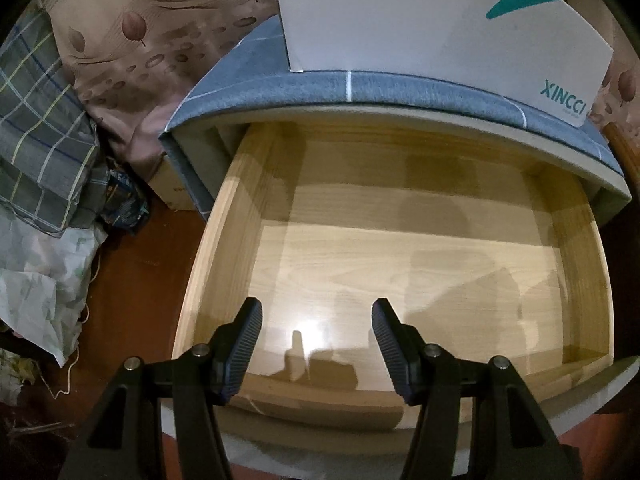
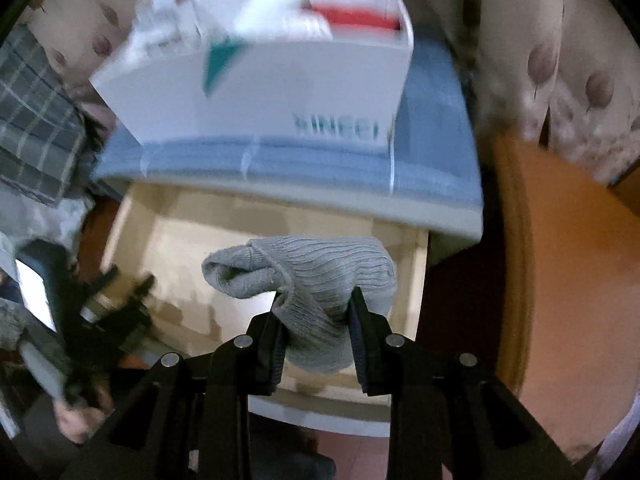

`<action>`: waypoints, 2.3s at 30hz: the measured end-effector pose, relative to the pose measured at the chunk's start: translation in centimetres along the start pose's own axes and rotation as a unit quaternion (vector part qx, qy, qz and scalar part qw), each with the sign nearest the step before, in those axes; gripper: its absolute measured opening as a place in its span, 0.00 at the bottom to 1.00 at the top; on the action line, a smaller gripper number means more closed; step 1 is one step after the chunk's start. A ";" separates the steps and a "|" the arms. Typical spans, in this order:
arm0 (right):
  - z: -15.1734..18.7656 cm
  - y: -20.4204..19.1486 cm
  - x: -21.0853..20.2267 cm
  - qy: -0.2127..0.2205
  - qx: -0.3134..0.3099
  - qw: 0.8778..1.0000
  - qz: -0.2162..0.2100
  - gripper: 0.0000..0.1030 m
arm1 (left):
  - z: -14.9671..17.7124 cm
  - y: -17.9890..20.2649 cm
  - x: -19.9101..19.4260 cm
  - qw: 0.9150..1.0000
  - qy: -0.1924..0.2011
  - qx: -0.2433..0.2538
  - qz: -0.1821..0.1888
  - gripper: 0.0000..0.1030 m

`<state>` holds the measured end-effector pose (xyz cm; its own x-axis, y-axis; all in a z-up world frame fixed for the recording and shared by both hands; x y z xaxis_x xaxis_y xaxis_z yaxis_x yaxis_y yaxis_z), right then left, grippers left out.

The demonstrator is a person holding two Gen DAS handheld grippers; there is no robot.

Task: Take underwear out of drawer

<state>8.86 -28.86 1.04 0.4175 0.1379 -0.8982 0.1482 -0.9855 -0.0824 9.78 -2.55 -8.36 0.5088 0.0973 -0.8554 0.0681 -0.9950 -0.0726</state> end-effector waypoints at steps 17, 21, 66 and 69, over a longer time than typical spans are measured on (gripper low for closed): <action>-13.1 -3.0 -4.7 0.092 -0.020 0.995 0.015 0.25 | -0.2 -0.8 -1.0 1.000 0.010 -0.015 0.006 0.57; -15.4 -3.5 -3.3 0.098 -0.029 0.994 0.026 0.25 | -0.2 -1.3 -1.1 1.000 0.010 -0.026 0.006 0.57; -12.0 -5.3 -10.8 0.184 -0.024 0.983 0.016 0.96 | 0.4 -0.9 -1.8 0.999 0.008 -0.033 0.040 0.57; -8.4 -4.5 -11.1 0.182 -0.014 0.983 0.010 0.96 | 0.8 -0.7 -2.4 0.998 0.011 -0.031 0.049 0.57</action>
<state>11.14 -25.07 14.99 0.7125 0.1486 -0.6858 0.1583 -0.9862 -0.0493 7.84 -2.13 -6.67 0.5345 0.0000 -0.8451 0.0692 -0.9966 0.0437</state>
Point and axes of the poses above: each gripper's, at about its wrist camera, not at the fingertips, and x roughly the way its jaws point, y to its right, z to its underside, the point moved 3 cm from there along x, roughly the way its jaws point, and after that the axes turned 3 degrees about y, right-handed, at the moved point
